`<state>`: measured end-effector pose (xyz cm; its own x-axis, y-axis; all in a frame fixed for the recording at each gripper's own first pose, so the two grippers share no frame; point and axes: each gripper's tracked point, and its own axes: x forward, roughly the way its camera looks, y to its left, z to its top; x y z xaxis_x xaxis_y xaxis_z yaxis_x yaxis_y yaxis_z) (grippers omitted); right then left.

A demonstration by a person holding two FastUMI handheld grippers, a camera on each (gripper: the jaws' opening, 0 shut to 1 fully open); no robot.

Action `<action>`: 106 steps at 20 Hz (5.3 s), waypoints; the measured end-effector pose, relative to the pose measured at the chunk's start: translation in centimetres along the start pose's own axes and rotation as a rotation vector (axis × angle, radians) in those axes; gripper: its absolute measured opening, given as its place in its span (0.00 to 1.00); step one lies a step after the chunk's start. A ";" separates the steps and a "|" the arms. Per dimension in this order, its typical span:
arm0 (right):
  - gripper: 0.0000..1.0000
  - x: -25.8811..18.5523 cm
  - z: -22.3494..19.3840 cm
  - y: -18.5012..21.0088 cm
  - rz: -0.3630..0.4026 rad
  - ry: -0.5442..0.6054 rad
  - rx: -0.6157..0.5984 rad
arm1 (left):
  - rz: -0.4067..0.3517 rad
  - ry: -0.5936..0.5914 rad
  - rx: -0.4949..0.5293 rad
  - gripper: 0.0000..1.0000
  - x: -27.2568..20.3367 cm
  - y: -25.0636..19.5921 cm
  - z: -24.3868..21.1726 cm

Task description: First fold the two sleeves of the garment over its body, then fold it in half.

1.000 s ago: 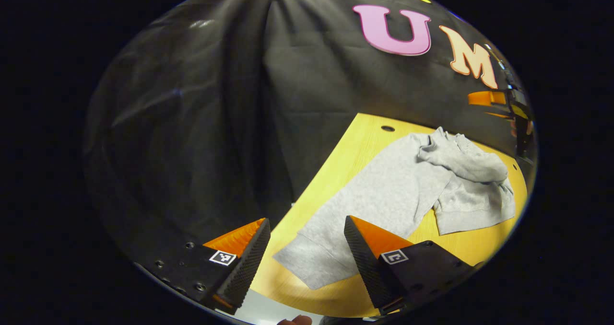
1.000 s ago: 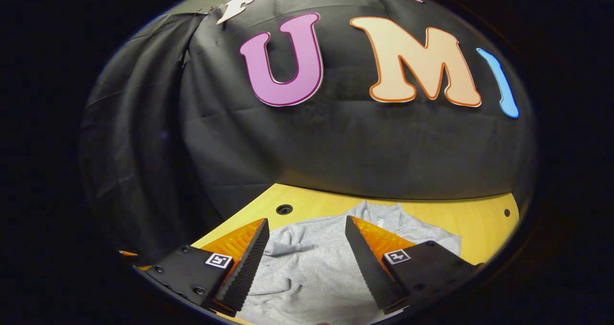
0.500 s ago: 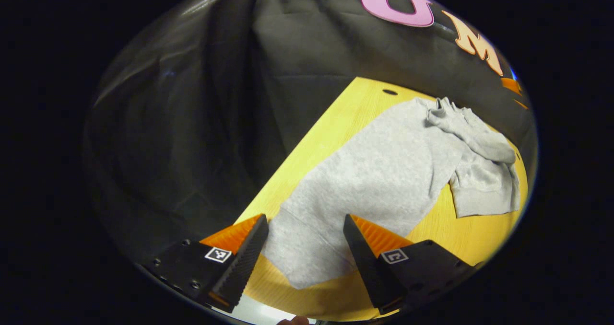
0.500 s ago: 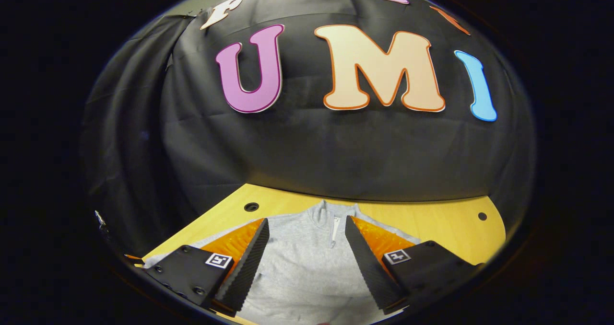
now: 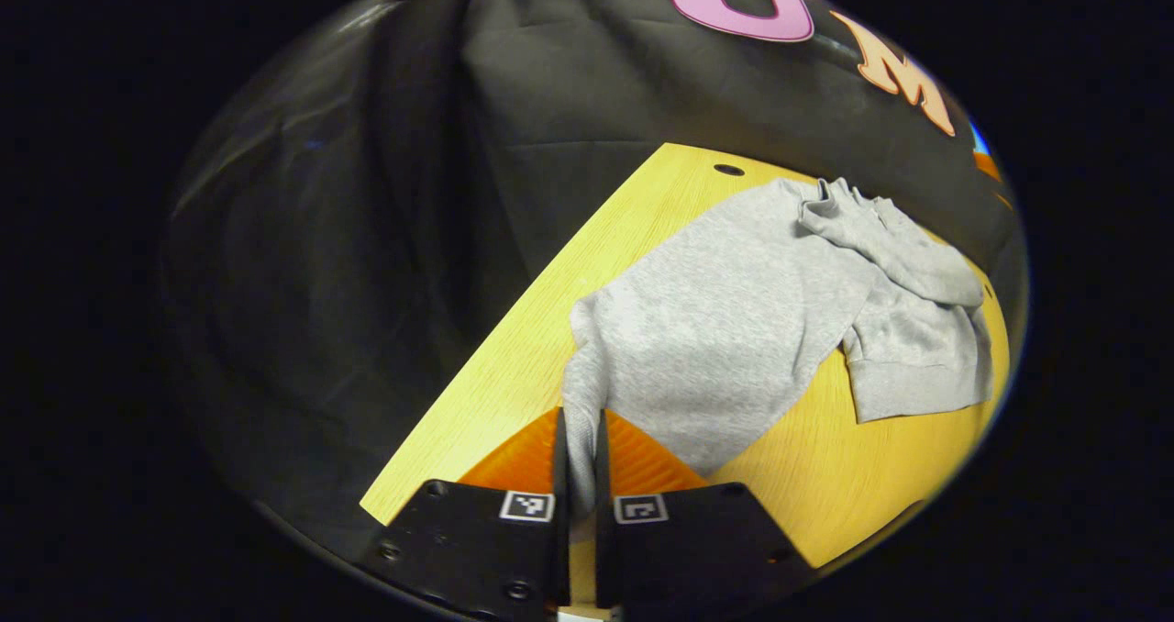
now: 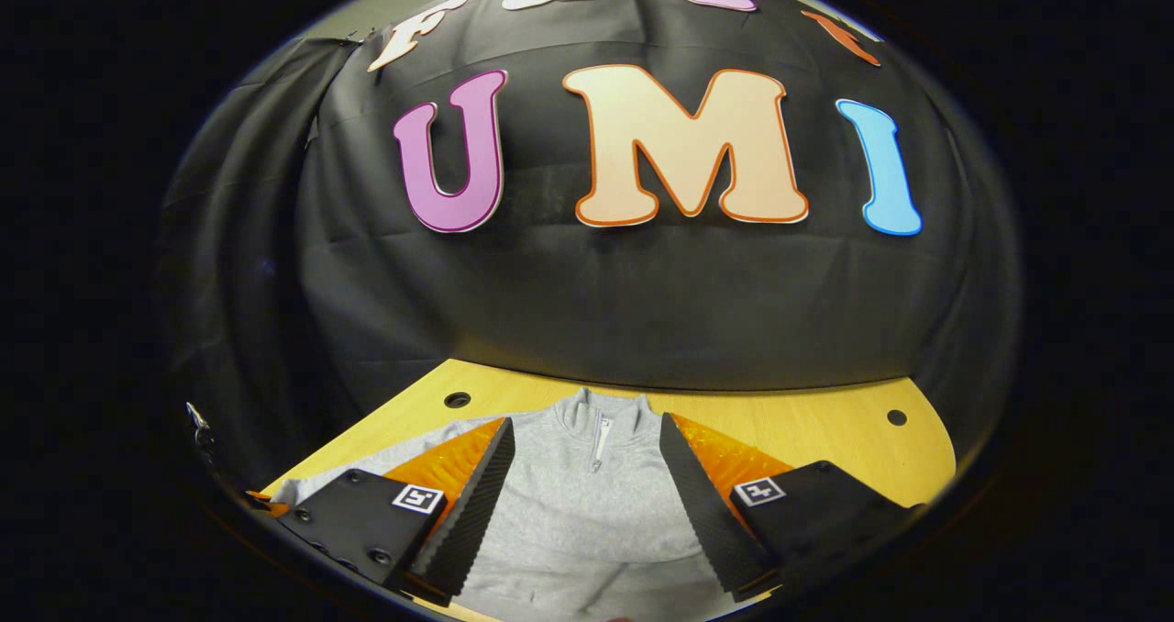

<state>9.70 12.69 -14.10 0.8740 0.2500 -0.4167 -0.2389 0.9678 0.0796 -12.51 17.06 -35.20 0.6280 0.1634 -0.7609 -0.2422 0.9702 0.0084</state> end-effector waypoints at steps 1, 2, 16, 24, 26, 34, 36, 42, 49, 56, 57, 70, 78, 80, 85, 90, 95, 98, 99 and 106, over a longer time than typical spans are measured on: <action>0.99 -0.5 -0.1 -0.7 -0.006 -0.002 -0.008 | 0.018 0.011 -0.006 0.04 0.0 -0.1 0.2; 0.99 -1.1 -0.2 -1.6 -0.016 -0.001 -0.022 | 0.018 0.022 -0.020 0.00 -0.1 -0.4 0.3; 0.98 -8.5 -1.3 -14.9 -0.185 -0.017 0.025 | -0.130 -0.240 -0.033 0.00 -1.9 -9.1 18.9; 0.99 -13.0 -3.0 -19.9 -0.269 -0.015 0.082 | -0.270 -0.306 0.127 0.00 -2.3 -20.8 23.0; 0.99 -14.1 -3.5 -21.2 -0.289 -0.014 0.096 | -0.309 -0.316 0.134 0.00 -2.6 -23.7 23.9; 0.99 -19.3 -6.0 -26.6 -0.362 -0.004 0.120 | -0.463 -0.345 0.213 0.00 -5.4 -36.8 24.4; 0.99 -20.4 -6.6 -28.3 -0.383 -0.006 0.121 | -0.499 -0.337 0.236 0.00 -6.2 -40.3 24.2; 0.98 -23.2 -7.6 -33.0 -0.428 -0.003 0.147 | -0.566 -0.305 0.297 0.00 -6.7 -48.9 21.8; 0.99 -23.7 -9.3 -32.8 -0.395 0.019 0.131 | -0.622 -0.201 0.397 0.00 -5.3 -56.4 17.9; 0.99 -21.8 -10.2 -28.8 -0.304 0.044 0.117 | -0.700 -0.160 0.433 0.25 -5.6 -59.3 15.5; 0.99 -21.4 -10.2 -28.2 -0.291 0.043 0.118 | -0.701 -0.187 0.427 0.50 -6.0 -58.8 15.9; 0.99 -14.4 -12.7 -19.4 -0.161 0.104 0.124 | -0.513 -0.269 0.314 0.94 -6.7 -38.5 15.5; 0.99 -12.6 -15.4 -16.8 -0.146 0.168 0.080 | -0.384 -0.135 0.255 0.94 -4.9 -27.1 8.4; 0.99 -12.3 -16.7 -16.4 -0.140 0.203 0.055 | -0.350 -0.094 0.230 0.95 -4.6 -25.0 6.7; 0.99 -11.5 -21.1 -15.0 -0.131 0.301 0.025 | -0.290 -0.023 0.184 0.95 -3.3 -21.9 3.3; 0.99 -10.8 -25.6 -15.1 -0.151 0.407 0.000 | -0.284 0.028 0.187 0.95 -2.6 -20.9 0.2; 0.98 -9.8 -29.2 -14.6 -0.151 0.497 0.022 | -0.326 0.014 0.182 0.96 -2.8 -21.3 0.2; 0.99 -9.6 -30.4 -14.0 -0.124 0.540 0.028 | -0.332 0.009 0.194 0.94 -2.6 -21.3 0.1; 0.95 -9.7 -30.5 -14.1 -0.127 0.548 0.035 | -0.326 0.005 0.192 0.93 -2.7 -21.3 0.2; 0.54 -9.6 -30.8 -11.7 -0.039 0.539 0.042 | -0.371 0.018 0.218 0.52 -2.7 -23.0 0.2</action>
<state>-8.95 -2.00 -38.96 0.5380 0.1735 -0.8249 -0.1834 0.9792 0.0864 -8.50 -5.70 -33.25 0.6297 -0.2054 -0.7492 0.1612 0.9780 -0.1326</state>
